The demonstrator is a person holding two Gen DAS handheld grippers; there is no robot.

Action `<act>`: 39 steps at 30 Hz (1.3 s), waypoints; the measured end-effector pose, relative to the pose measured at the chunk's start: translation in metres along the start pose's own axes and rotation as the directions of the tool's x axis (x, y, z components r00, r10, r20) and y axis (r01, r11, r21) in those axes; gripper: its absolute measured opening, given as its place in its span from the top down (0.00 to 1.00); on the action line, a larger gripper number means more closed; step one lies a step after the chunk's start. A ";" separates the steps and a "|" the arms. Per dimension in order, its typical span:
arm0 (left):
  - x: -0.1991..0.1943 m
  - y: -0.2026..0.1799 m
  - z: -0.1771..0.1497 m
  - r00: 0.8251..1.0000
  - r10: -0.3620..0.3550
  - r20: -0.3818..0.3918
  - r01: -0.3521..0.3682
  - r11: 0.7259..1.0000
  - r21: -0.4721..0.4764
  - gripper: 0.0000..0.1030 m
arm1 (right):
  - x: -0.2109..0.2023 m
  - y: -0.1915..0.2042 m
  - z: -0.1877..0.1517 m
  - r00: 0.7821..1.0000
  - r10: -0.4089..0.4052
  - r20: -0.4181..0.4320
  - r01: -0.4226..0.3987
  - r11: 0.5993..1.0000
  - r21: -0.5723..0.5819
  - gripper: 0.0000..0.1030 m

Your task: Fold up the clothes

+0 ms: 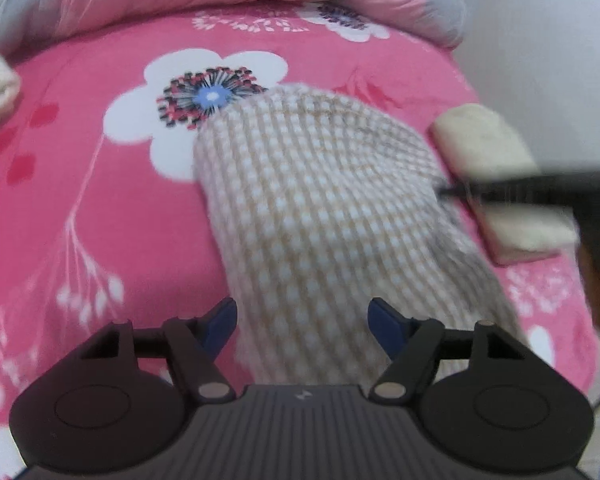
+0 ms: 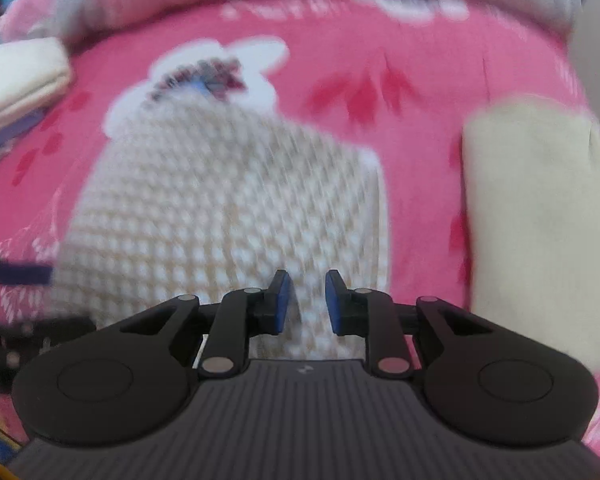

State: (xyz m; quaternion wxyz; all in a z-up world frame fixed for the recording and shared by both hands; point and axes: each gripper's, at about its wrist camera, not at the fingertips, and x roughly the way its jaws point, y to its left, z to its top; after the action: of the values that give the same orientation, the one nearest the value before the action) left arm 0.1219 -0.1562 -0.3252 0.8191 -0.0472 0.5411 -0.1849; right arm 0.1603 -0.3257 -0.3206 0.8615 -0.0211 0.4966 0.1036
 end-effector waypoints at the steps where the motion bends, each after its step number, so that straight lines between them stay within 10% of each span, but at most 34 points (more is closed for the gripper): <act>1: 0.000 0.003 -0.008 1.000 -0.015 -0.006 0.015 1.000 -0.003 0.29 | -0.009 0.009 0.008 0.999 0.038 0.036 -0.037 0.999 -0.018 0.81; 7: 0.011 0.008 -0.028 0.998 -0.057 0.024 0.058 0.997 -0.058 0.32 | -0.015 0.077 0.047 0.963 0.248 0.105 -0.226 0.955 -0.190 0.83; 14: 0.019 0.016 -0.034 0.994 -0.105 0.007 0.105 0.991 -0.077 0.32 | 0.079 0.072 0.033 0.987 0.058 -0.153 -0.081 0.985 -0.150 0.84; 21: 0.021 0.020 -0.038 0.991 -0.131 0.016 0.132 0.985 -0.113 0.31 | 0.023 0.114 0.092 0.988 0.154 -0.010 -0.153 0.962 -0.225 0.84; 26: 0.024 0.030 -0.039 0.987 -0.157 0.033 0.161 0.971 -0.177 0.31 | 0.131 0.108 0.082 0.995 0.055 -0.089 -0.076 0.965 -0.250 0.86; 35: 0.027 0.038 -0.043 0.977 -0.210 0.027 0.211 0.958 -0.193 0.30 | 0.037 0.135 0.109 0.988 0.077 -0.132 -0.122 0.918 -0.377 0.85; 39: 0.026 0.039 -0.046 0.978 -0.207 0.039 0.210 0.955 -0.208 0.30 | 0.060 0.145 0.082 0.962 0.074 -0.262 -0.183 0.888 -0.423 0.86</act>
State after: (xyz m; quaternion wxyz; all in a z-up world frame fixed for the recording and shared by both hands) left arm 0.0993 -0.1237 -0.3769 0.7899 -0.1924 0.5426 -0.2112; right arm 0.2304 -0.1631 -0.3205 0.7592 -0.1956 0.5600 0.2679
